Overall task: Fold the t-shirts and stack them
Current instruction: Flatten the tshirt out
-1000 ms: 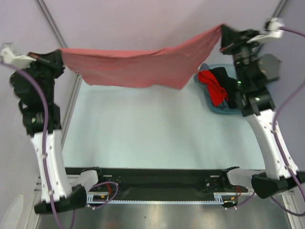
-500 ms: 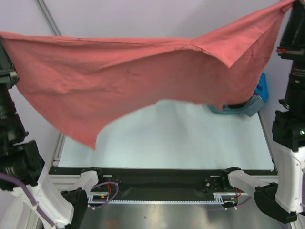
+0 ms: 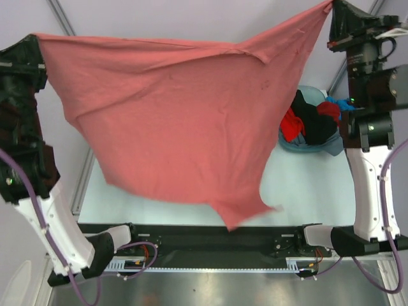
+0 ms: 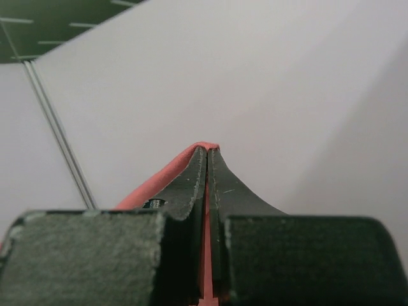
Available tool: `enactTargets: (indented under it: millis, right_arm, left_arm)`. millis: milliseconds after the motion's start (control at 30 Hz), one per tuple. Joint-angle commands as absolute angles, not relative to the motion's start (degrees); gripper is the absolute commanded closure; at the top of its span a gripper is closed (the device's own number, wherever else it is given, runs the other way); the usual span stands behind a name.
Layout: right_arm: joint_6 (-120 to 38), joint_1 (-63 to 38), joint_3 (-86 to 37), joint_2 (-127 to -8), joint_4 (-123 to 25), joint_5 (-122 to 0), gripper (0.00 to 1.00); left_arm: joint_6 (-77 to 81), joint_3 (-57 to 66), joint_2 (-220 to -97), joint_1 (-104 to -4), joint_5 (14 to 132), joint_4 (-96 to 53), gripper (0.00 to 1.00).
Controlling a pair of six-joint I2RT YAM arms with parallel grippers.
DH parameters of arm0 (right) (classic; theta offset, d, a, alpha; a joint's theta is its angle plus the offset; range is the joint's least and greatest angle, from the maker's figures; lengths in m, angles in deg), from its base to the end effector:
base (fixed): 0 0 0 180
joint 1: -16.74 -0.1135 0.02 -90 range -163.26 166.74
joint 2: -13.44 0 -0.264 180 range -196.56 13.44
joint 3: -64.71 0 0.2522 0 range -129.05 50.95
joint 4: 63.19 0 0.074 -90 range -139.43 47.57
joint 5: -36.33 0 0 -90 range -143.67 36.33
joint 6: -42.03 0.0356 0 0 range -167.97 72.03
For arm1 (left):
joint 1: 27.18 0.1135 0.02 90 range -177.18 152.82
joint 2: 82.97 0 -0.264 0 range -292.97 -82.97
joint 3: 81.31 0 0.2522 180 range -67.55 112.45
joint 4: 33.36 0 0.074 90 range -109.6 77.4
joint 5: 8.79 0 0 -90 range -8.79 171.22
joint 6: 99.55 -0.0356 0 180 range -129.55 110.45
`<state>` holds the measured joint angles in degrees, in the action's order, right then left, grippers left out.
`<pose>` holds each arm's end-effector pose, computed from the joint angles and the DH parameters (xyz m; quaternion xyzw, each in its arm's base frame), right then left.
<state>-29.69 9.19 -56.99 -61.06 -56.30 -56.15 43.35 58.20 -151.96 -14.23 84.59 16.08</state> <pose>0.2024 0.0284 0.6238 0.0197 0.4201 0.2116 0.8823 0.1083 0.0271 0.6371 -0.3278 0.4615 -0.2659 0.7803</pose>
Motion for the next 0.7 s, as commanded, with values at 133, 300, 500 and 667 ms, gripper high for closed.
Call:
enactTargets:
  millis: [133,300,500,667]
  right_arm:
    - [-27.49,9.8,-58.31,-48.55,-64.63,-56.57,1.0]
    - [-26.27,9.8,-56.81,-42.21,-64.63,-57.19,1.0]
    - [-25.91,9.8,-54.52,-34.65,-65.6,-57.89,1.0]
    - [-26.26,9.71,-54.35,-33.32,-64.64,-58.07,1.0]
  left_arm:
    - [40.73,60.24,-140.99,-13.38,88.33,8.26,1.0]
    - [39.14,60.24,-136.24,-13.56,90.09,8.09,1.0]
    - [36.42,60.24,-130.35,-14.96,93.69,7.21,1.0]
    - [35.01,58.23,-128.32,-15.67,95.89,5.72,1.0]
